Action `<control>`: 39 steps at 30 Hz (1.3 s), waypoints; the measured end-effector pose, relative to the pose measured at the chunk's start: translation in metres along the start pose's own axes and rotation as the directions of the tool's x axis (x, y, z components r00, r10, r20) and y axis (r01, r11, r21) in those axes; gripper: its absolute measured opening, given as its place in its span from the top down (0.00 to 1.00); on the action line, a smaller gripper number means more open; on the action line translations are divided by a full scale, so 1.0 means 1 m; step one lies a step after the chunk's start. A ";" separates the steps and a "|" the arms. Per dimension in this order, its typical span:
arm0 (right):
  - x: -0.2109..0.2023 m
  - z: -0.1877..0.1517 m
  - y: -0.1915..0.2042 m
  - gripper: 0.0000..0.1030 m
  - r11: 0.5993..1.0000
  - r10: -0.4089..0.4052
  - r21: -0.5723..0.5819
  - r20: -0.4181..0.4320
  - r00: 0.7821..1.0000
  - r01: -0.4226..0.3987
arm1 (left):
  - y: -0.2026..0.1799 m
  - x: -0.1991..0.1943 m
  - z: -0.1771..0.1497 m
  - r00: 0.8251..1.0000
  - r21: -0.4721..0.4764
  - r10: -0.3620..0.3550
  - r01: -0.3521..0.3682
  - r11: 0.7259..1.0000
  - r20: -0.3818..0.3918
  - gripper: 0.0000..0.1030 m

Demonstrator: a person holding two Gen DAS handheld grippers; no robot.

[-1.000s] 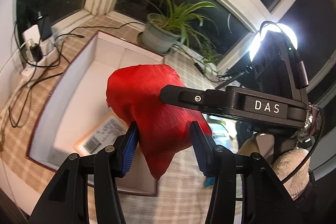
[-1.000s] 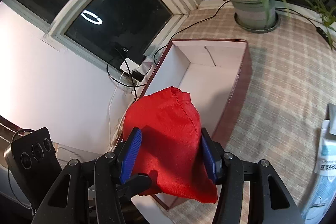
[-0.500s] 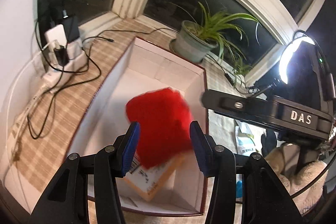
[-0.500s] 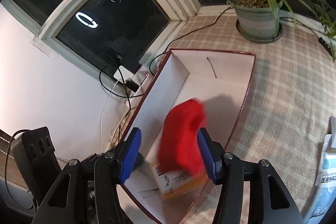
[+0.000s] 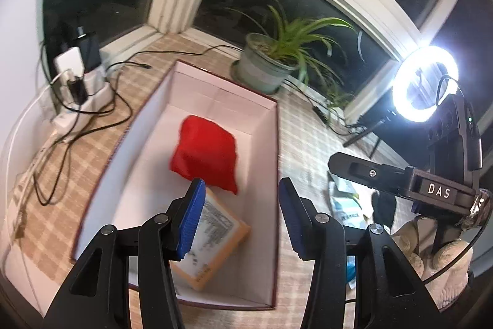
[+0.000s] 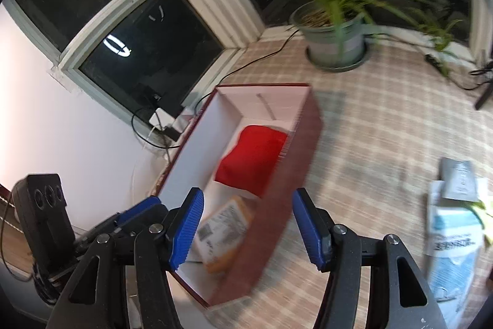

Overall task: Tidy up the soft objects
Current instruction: 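Move the grippers back toward the blue-and-white face-mask bag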

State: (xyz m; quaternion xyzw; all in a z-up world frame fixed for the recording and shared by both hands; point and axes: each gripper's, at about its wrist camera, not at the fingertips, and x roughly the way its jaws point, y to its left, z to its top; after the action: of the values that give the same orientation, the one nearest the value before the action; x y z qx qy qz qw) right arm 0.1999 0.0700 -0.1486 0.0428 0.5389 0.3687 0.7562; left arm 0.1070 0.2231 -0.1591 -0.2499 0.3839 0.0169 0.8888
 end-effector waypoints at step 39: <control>-0.130 -0.141 -0.267 0.25 0.922 -0.090 0.377 -0.002 0.996 0.084 | -0.166 0.132 -0.091 0.875 0.069 -0.224 0.279 0.958 -0.430 0.48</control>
State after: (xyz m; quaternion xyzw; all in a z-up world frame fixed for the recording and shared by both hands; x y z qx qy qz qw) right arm 0.1977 -0.2489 -0.2292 0.1660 0.5952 0.2243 0.7536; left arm 0.1749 0.0151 -0.2318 -0.2376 0.5295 -0.1774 0.7948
